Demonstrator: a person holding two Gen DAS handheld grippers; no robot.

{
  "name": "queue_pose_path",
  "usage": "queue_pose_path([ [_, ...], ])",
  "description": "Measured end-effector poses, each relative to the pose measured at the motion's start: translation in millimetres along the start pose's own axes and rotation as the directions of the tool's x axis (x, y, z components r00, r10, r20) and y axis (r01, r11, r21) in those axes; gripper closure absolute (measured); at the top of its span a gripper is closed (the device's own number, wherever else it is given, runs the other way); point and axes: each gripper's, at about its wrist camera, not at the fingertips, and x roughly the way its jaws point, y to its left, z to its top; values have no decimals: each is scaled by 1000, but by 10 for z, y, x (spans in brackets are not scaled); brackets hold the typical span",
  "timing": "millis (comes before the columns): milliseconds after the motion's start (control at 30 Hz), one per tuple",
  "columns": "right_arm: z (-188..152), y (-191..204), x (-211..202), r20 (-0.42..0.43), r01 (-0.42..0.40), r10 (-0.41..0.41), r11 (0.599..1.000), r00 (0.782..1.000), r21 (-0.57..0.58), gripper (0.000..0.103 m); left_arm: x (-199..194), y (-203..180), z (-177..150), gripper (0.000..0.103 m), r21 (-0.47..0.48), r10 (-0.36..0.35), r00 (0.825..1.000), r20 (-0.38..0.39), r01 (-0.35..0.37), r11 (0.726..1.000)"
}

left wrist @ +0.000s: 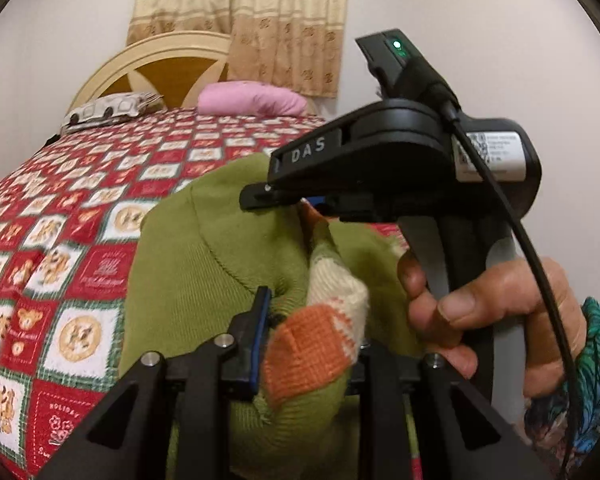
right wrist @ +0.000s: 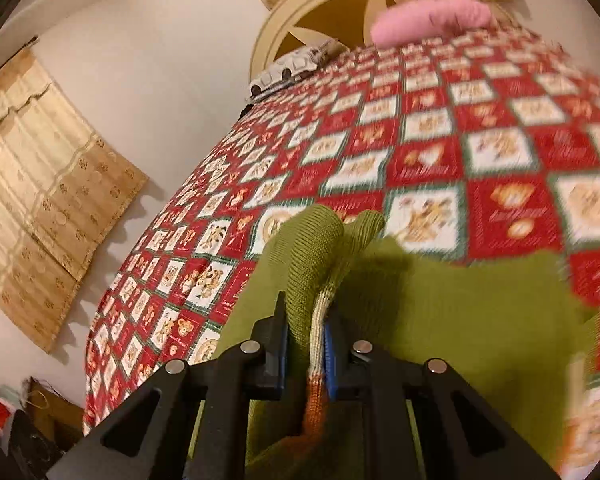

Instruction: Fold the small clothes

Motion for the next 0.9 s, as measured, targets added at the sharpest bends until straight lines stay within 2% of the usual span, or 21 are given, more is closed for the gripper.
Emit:
queue_pose_path([
  [133, -49, -129, -438, 14, 70, -69, 995, 997, -71, 90, 46, -343, 116, 79, 62, -38, 999, 15, 37, 997],
  [233, -170, -419, -615, -15, 122, -124, 990, 992, -69, 90, 203, -615, 126, 79, 77, -58, 998, -12, 59, 995],
  [400, -408, -895, -779, -48, 174, -174, 985, 983, -16, 90, 448, -992, 61, 79, 123, -56, 996, -76, 65, 990],
  [600, -661, -1191, -703, -68, 192, -190, 981, 979, 22, 90, 647, -1137, -45, 79, 156, -30, 992, -126, 49, 987],
  [700, -749, -1303, -639, -44, 172, -169, 984, 985, 54, 90, 688, -1173, -87, 73, 170, -33, 987, -157, 60, 984],
  [733, -750, -1335, -651, -41, 160, -157, 984, 987, 81, 89, 669, -1164, -77, 64, 166, -40, 987, -157, 66, 984],
  [833, -739, -1326, -733, -60, 166, -160, 980, 985, 111, 87, 507, -1057, -65, 51, 121, -117, 977, -176, 139, 983],
  [900, -752, -1282, -951, -35, 208, -206, 972, 978, 111, 84, 266, -897, -95, 43, 117, -157, 974, -165, 178, 977],
])
